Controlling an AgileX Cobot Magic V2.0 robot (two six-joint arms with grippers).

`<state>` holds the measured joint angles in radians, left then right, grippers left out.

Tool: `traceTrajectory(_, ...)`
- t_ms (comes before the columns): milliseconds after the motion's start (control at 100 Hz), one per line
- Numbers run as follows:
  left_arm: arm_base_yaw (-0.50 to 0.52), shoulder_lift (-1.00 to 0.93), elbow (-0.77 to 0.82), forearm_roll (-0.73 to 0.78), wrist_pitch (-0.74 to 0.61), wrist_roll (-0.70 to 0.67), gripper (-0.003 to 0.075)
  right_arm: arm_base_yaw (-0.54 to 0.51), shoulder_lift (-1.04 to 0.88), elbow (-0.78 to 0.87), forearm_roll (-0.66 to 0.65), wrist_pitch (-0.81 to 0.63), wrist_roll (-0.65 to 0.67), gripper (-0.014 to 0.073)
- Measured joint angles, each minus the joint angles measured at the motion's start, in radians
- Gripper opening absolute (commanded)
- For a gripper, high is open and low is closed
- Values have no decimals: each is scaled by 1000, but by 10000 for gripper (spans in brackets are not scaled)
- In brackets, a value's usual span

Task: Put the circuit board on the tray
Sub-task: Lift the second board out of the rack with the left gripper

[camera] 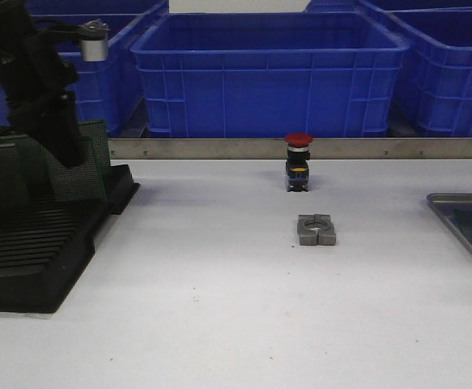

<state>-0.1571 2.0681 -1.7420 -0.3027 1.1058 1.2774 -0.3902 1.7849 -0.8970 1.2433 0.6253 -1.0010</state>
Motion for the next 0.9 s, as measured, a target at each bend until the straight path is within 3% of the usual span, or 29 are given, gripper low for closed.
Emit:
traceTrajectory(530,2,-66,-38,-5,90,2,-18,0,0,0,0,0,0,488)
traceTrajectory(900,-8,-227,-133,-250,132,-38,-18,0,0,0,0,2,0,488)
